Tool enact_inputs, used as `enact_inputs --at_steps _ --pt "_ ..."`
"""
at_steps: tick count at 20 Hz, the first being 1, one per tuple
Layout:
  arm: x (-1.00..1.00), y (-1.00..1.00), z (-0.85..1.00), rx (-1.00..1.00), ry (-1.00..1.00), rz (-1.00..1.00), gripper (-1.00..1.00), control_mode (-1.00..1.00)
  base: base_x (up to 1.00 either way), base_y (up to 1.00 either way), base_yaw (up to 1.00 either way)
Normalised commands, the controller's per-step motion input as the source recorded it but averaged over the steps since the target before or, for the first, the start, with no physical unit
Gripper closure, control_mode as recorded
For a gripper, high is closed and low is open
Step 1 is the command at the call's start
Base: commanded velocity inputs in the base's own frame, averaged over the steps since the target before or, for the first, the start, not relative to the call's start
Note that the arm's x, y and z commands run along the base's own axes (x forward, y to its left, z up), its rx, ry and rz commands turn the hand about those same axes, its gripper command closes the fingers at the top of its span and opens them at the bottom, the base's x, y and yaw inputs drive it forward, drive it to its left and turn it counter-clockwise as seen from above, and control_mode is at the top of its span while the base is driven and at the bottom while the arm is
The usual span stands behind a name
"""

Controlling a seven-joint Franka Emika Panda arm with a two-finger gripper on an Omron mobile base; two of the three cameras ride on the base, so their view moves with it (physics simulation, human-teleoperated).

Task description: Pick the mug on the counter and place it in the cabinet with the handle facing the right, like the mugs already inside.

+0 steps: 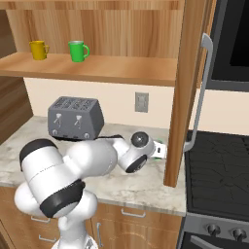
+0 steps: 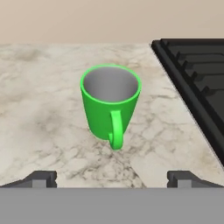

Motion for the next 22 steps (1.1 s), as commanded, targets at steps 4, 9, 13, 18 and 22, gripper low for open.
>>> enact_inputs --at_steps 4,9,13,18,22 --pt "0.1 -0.13 -0.17 0.0 0.0 0.0 -1.0 -1.0 0.0 0.0 0.0" --pt "0.21 -0.11 -0.14 0.0 0.0 0.0 -1.0 -1.0 0.0 0.0 0.0" --pt "0.29 -0.09 -0.09 0.02 0.0 0.0 -1.0 -1.0 0.0 0.0 0.0" --pt "0.25 -0.1 -0.1 0.01 0.0 0.0 -1.0 -1.0 0.0 0.0 0.0" --pt "0.14 -0.07 -0.14 0.0 0.0 0.0 1.0 -1.0 0.0 0.0 0.0"
